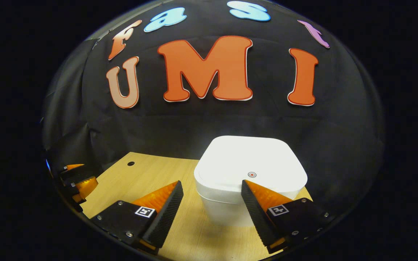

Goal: Press the lid of the desktop garbage bin to open it, pick up the crumpled paper on the desktop and throw it into the bin, then pick up the pop can on the desktop and drop it into the bin, and finally close the garbage bin lid.

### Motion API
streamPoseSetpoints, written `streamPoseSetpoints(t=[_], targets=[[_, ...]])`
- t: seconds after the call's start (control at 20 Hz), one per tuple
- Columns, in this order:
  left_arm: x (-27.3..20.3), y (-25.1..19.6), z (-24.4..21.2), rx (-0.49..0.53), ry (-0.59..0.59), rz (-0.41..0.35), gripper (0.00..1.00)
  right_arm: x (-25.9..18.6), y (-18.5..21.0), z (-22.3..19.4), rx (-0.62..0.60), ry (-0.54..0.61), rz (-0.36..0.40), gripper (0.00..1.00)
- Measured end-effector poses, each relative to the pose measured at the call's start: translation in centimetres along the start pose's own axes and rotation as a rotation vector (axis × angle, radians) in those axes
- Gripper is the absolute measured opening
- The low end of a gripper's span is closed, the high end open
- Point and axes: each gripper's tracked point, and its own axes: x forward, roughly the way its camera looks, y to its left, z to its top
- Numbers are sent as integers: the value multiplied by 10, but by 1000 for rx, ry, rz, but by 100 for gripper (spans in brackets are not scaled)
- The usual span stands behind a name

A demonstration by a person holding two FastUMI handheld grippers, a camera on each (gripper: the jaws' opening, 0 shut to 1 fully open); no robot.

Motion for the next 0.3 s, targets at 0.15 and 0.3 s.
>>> streamPoseSetpoints(t=[0.15,0.3], targets=[[6,-1,24,-14,-49,1,98,-8,10,9,-5,-69,-3,98],[8,0,54,-27,-108,9,98,-19,13,23,-18,-144,-15,98]])
